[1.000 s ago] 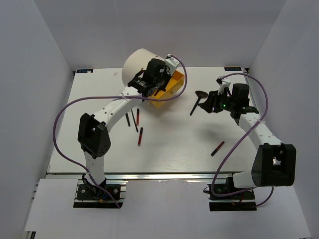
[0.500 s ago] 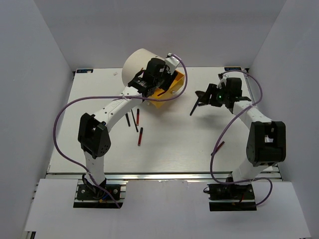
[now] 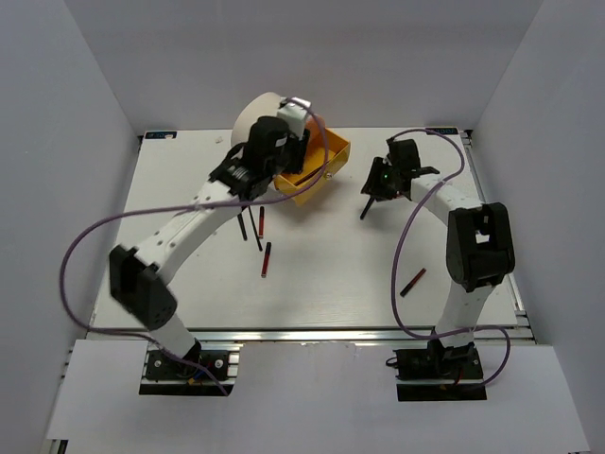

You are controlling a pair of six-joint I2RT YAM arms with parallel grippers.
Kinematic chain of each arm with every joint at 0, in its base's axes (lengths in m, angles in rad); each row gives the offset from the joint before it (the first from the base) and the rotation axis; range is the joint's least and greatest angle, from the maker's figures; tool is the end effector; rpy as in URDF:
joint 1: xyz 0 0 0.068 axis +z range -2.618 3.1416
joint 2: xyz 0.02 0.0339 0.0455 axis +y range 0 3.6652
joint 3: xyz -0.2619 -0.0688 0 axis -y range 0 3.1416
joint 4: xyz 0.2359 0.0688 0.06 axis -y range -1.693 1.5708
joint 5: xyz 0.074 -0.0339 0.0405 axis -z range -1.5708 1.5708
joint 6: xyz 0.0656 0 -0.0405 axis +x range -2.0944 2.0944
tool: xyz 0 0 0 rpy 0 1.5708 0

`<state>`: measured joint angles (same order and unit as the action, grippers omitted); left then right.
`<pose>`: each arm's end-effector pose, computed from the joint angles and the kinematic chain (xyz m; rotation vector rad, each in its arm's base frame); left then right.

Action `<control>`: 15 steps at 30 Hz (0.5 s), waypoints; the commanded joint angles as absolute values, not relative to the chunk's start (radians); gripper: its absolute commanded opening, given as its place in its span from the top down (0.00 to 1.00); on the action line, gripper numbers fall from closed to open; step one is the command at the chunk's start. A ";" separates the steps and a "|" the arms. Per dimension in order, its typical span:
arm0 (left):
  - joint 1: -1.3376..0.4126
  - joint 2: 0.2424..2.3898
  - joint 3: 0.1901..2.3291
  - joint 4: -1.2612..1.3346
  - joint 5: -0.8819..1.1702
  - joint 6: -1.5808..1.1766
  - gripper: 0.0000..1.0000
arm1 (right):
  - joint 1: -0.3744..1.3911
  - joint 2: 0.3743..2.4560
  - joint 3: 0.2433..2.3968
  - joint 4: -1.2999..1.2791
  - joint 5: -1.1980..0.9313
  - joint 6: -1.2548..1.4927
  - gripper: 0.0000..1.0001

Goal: Organize the makeup

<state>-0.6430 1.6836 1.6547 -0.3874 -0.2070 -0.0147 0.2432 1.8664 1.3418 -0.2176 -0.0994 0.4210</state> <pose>0.3389 -0.2371 0.3710 0.4844 1.9244 -0.2218 0.4189 0.1106 0.2037 0.1575 2.3463 0.4476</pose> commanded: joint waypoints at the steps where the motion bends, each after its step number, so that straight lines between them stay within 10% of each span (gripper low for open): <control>1: -0.632 1.405 1.455 -0.350 -0.285 -0.204 0.42 | 0.247 1.873 1.367 -0.236 -0.014 0.466 0.60; 15: -0.511 1.016 0.965 -0.342 -0.328 -0.589 0.27 | 0.298 1.977 1.413 -0.264 0.170 0.457 0.53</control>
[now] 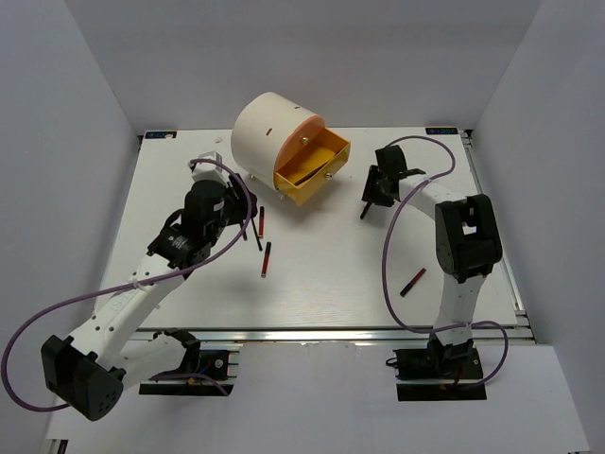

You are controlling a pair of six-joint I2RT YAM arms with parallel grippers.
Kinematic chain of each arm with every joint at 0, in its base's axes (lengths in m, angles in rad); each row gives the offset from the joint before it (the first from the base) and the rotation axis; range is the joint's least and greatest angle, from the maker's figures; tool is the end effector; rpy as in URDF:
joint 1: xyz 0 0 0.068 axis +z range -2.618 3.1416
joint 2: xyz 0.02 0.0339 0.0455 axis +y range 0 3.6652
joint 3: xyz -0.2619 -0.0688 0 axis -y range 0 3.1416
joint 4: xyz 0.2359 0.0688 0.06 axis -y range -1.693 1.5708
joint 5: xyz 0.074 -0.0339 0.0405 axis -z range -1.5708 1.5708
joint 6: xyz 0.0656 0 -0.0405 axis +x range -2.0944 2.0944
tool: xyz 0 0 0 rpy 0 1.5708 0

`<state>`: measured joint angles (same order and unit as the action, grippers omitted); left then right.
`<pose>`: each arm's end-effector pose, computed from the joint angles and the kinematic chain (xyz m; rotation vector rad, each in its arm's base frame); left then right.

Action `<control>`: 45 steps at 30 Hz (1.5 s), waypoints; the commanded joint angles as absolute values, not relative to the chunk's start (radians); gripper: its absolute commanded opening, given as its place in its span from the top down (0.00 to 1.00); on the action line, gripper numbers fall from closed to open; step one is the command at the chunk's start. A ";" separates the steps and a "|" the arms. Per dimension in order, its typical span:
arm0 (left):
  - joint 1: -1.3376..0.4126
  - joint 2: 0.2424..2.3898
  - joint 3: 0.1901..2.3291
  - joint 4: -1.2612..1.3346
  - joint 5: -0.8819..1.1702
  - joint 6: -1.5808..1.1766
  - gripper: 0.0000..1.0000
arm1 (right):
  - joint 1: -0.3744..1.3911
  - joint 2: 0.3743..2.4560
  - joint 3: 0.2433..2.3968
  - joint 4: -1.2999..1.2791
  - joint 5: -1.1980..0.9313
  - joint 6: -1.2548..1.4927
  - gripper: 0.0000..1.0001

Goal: Organize the makeup

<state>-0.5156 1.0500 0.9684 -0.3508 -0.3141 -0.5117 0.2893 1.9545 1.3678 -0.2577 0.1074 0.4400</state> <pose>0.2306 -0.1074 0.3241 -0.1975 1.9879 -0.3507 0.4239 0.1188 0.1716 0.2313 2.4080 0.2064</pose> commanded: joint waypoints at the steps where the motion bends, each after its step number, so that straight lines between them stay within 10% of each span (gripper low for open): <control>1: -0.511 1.015 0.965 -0.353 -0.331 -0.594 0.27 | 0.299 1.988 1.414 -0.256 0.176 0.459 0.53; 14: -0.511 1.028 0.973 -0.368 -0.344 -0.597 0.27 | 0.345 2.065 1.445 -0.239 0.210 0.479 0.59; 29: -0.509 1.016 0.937 -0.368 -0.351 -0.614 0.27 | 0.367 2.068 1.424 -0.226 0.167 0.486 0.99; 45: -0.396 1.042 0.804 -0.299 -0.215 -0.707 0.26 | 0.238 1.619 1.218 -0.066 -0.121 0.451 1.00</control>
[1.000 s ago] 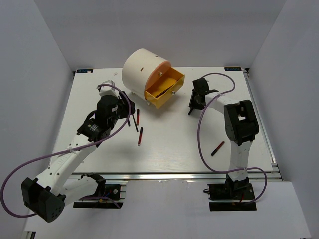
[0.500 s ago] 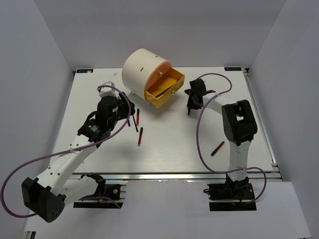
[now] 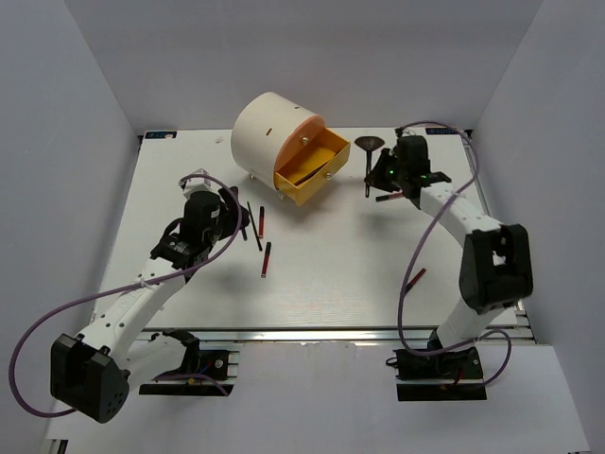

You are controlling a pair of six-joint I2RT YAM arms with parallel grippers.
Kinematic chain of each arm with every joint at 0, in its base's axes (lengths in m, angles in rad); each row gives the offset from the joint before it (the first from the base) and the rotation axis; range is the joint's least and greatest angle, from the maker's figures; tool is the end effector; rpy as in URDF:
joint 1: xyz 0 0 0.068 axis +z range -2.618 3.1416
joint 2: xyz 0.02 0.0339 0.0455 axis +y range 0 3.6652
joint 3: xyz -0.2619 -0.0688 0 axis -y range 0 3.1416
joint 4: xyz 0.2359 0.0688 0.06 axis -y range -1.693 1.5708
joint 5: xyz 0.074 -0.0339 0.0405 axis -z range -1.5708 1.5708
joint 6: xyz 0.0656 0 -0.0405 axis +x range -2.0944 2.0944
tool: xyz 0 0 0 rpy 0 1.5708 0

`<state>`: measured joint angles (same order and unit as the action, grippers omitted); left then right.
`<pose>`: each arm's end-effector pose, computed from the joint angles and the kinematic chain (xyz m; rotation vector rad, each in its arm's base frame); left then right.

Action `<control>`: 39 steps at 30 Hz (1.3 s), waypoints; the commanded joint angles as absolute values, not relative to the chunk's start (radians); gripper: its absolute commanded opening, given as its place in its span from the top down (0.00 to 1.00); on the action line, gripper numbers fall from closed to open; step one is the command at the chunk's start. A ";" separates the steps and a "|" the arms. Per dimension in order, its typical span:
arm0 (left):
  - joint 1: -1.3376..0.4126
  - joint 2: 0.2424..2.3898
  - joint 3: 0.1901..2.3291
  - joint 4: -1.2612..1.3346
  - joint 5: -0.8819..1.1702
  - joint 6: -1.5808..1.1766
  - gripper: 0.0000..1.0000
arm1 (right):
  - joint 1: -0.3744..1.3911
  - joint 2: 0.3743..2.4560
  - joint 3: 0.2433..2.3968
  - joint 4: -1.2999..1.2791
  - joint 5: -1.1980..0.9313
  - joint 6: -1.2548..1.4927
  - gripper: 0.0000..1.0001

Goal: Organize the makeup

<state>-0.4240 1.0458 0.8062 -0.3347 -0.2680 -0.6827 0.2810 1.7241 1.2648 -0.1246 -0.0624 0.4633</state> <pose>0.2326 -0.0859 0.2679 -0.4314 2.1004 -0.3661 0.3970 0.1189 0.2446 0.1631 2.1895 0.4931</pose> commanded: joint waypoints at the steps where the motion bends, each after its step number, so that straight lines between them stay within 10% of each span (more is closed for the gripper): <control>1: -0.390 1.046 0.799 -0.298 -0.209 -0.707 0.26 | 0.226 1.594 1.192 -0.064 -0.123 0.443 1.00; 27: -0.344 1.029 0.744 -0.252 -0.178 -0.713 0.26 | 0.449 1.762 1.454 0.064 -0.252 0.969 1.00; 39: -0.341 1.048 0.764 -0.258 -0.172 -0.706 0.26 | 0.465 1.845 1.496 0.132 -0.248 1.071 0.75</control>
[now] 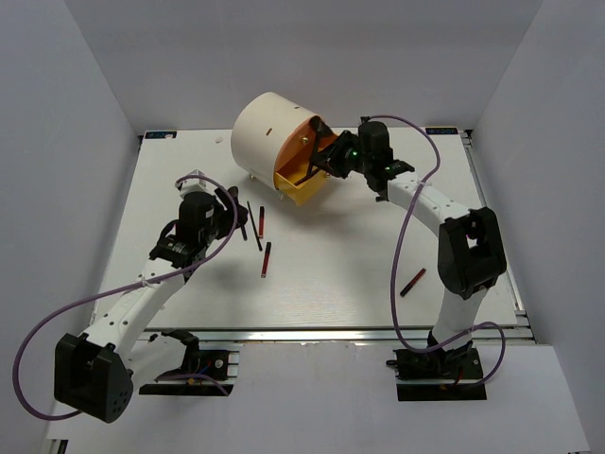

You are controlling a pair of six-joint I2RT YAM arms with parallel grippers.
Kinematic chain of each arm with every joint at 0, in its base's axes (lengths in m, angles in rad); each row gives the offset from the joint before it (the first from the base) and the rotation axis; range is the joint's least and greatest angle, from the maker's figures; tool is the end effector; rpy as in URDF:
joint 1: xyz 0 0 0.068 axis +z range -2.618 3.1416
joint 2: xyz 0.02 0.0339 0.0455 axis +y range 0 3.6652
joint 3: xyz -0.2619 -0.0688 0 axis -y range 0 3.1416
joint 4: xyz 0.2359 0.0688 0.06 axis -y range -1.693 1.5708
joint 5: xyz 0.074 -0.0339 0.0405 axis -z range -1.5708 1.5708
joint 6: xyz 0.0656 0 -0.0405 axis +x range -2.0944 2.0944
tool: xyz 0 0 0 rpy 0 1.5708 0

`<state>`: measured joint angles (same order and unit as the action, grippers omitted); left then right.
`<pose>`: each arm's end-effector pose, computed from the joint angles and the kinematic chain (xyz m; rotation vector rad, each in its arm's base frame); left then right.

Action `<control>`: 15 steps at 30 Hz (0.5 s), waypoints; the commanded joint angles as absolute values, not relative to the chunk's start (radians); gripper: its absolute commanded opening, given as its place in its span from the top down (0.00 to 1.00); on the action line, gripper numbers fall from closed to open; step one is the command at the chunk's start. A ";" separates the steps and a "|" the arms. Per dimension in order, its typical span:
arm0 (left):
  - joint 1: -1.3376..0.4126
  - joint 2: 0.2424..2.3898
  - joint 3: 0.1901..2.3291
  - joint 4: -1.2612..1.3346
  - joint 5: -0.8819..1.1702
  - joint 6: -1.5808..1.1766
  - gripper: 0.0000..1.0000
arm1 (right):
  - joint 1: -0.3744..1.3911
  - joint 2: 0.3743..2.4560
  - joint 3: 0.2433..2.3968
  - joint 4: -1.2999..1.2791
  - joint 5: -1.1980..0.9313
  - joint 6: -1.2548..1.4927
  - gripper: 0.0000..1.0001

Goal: Organize the makeup

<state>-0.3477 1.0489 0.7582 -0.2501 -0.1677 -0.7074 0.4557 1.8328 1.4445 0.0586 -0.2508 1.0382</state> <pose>0.2402 -0.0754 0.2590 -0.4816 2.0814 -0.4530 0.4050 0.2166 0.2881 0.4191 2.0527 1.2063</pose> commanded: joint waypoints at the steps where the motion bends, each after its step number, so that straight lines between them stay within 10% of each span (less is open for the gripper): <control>1: -0.341 1.048 0.767 -0.259 -0.172 -0.706 0.26 | 0.465 1.851 1.497 0.135 -0.249 1.068 0.73; 15: -0.341 1.052 0.772 -0.262 -0.178 -0.704 0.26 | 0.462 1.842 1.486 0.193 -0.291 1.020 0.59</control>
<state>-0.3477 1.0557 0.7582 -0.2619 -0.1684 -0.7074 0.4603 1.8614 1.4513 0.1253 -0.2653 1.0428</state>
